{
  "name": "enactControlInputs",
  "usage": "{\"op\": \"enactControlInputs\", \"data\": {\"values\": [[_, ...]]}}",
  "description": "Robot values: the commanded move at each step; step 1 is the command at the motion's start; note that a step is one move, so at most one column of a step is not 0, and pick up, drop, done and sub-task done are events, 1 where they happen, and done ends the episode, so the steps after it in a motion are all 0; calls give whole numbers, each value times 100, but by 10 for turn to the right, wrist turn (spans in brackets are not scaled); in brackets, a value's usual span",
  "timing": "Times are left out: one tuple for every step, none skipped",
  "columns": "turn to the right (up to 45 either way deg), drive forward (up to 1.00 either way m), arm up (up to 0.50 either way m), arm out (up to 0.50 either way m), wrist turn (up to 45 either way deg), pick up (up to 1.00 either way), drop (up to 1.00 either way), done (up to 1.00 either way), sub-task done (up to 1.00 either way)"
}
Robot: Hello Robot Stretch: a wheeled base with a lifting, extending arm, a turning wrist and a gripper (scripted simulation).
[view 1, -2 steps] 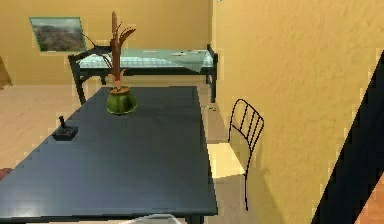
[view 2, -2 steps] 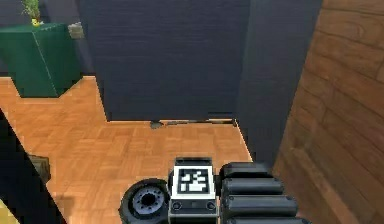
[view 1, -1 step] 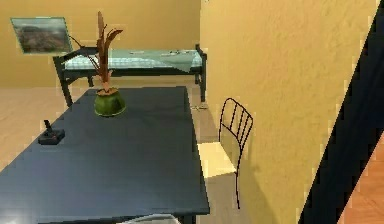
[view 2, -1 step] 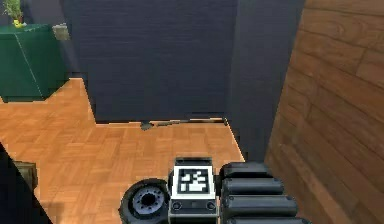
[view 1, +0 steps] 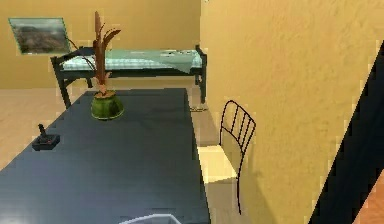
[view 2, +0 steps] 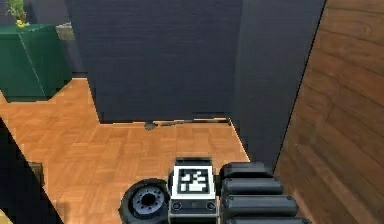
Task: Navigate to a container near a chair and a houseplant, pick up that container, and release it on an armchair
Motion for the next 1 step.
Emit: {"op": "enactControlInputs", "data": {"values": [[-450,0,0,0,0,0,0,0,0]]}}
